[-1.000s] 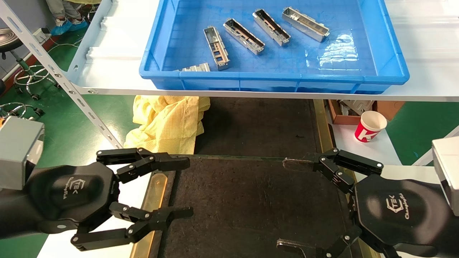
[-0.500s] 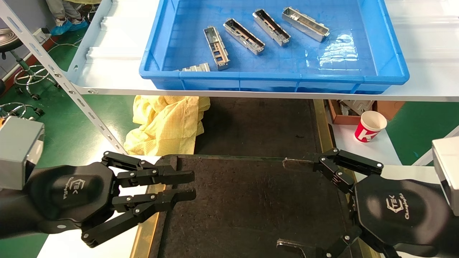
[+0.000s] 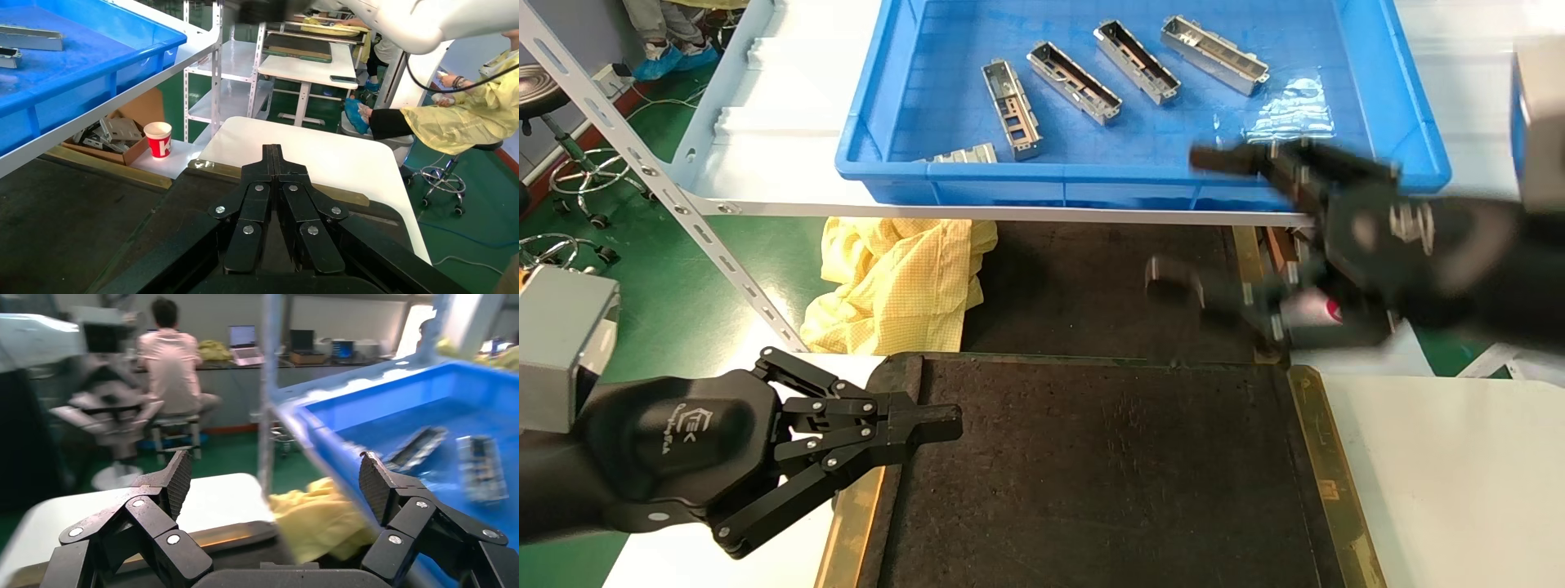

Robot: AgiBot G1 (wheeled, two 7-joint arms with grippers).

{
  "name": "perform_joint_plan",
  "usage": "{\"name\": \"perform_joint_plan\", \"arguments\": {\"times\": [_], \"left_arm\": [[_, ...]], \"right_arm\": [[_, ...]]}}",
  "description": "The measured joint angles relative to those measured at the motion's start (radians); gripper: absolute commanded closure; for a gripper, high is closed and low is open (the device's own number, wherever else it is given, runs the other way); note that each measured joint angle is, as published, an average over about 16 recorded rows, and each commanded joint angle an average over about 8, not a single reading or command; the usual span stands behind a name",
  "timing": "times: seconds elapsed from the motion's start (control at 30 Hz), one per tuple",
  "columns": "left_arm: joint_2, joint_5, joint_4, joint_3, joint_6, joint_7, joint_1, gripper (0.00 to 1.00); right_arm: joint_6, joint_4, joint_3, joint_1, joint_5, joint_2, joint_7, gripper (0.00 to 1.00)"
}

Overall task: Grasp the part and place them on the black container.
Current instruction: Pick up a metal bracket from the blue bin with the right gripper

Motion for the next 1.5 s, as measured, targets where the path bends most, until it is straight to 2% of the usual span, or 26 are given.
{"name": "perform_joint_plan", "arguments": {"times": [0.37, 0.57, 0.8, 1.03, 1.13, 1.3, 1.4, 1.5], "left_arm": [[0.000, 0.000, 0.000, 0.000, 0.000, 0.000, 0.000, 1.00], [0.000, 0.000, 0.000, 0.000, 0.000, 0.000, 0.000, 1.00], [0.000, 0.000, 0.000, 0.000, 0.000, 0.000, 0.000, 1.00], [0.000, 0.000, 0.000, 0.000, 0.000, 0.000, 0.000, 1.00], [0.000, 0.000, 0.000, 0.000, 0.000, 0.000, 0.000, 1.00], [0.000, 0.000, 0.000, 0.000, 0.000, 0.000, 0.000, 1.00], [0.000, 0.000, 0.000, 0.000, 0.000, 0.000, 0.000, 1.00], [0.000, 0.000, 0.000, 0.000, 0.000, 0.000, 0.000, 1.00]], "right_arm": [[0.083, -0.371, -0.091, 0.298, -0.199, -0.181, -0.085, 0.00], [0.171, -0.594, -0.136, 0.422, -0.293, -0.282, -0.163, 0.00], [0.302, -0.788, -0.171, 0.512, -0.369, -0.387, -0.240, 0.00], [0.408, -0.900, -0.190, 0.552, -0.407, -0.465, -0.291, 0.01], [0.433, -0.930, -0.194, 0.560, -0.415, -0.488, -0.306, 0.24], [0.463, -0.967, -0.197, 0.569, -0.419, -0.513, -0.325, 0.84], [0.476, -0.984, -0.196, 0.573, -0.418, -0.523, -0.332, 0.99], [0.486, -0.996, -0.193, 0.576, -0.415, -0.531, -0.336, 1.00]]}}
